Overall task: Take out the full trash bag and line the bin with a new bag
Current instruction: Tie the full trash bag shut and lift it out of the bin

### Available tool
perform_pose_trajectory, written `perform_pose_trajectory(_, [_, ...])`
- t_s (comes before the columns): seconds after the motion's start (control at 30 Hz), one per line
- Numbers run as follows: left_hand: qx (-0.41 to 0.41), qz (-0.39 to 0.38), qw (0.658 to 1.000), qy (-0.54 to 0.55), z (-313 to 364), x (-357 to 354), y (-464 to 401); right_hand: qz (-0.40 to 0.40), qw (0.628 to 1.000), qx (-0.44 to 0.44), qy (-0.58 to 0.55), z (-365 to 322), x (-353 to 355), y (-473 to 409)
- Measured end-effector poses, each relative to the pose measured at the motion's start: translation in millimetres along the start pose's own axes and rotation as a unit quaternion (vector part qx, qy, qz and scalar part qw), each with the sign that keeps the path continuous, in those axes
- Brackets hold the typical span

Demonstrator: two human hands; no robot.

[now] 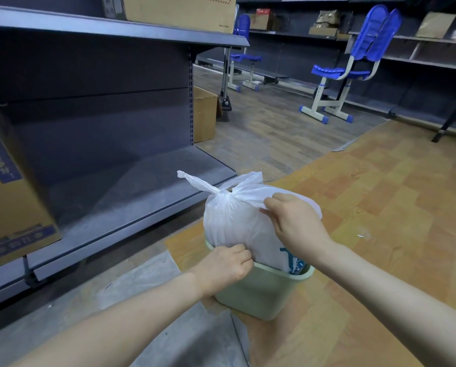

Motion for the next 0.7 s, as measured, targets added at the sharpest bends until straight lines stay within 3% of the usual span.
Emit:
perform_pose_trajectory(0.1, [-0.017,-0.014,1.000,-0.018,-0.8,0.1,-1.2,-0.007,1.000,0.016,0.023,10.1,-11.2,-9.4])
perform_pose_trajectory(0.2, [-0.053,-0.011,0.998,-0.015,5.0,-3.7,-1.7,-0.060,0.997,-0.033,0.024,28.4,-20.7,-6.2])
perform_pose_trajectory(0.33, [-0.063,0.041,0.997,-0.023,-16.7,17.1,-3.4,-0.005,0.999,0.018,0.039,21.7,-4.7,-1.2])
perform_pose_trajectory(0.4, [0.004,0.089,0.994,-0.061,-39.6,32.9,-5.6,0.005,0.995,0.041,0.087,16.2,2.0,0.2])
perform_pose_trajectory(0.47, [0.122,0.099,0.982,-0.109,-63.3,47.5,-7.1,-0.003,0.986,0.054,0.155,11.6,4.5,-1.4])
perform_pose_trajectory(0.57, [0.251,-0.016,0.956,-0.152,-87.7,64.2,-10.8,-0.008,0.979,0.064,0.191,9.5,7.6,-8.3])
perform_pose_trajectory(0.63, [0.260,-0.117,0.947,-0.151,-97.1,71.6,-14.7,-0.034,0.979,0.057,0.191,10.4,14.3,-15.3])
perform_pose_trajectory(0.7, [0.213,-0.177,0.949,-0.148,-102.6,70.9,-16.5,-0.050,0.982,0.058,0.174,12.8,20.6,-22.6])
Point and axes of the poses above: each hand's wrist, its own y-axis away from the middle knuckle, its own x-axis out of the back of the hand, z = x × y, the point moved 1 cm from there along -y, towards the middle knuckle, and after that the axes turned 1 degree about -x, right-handed, at the moved point
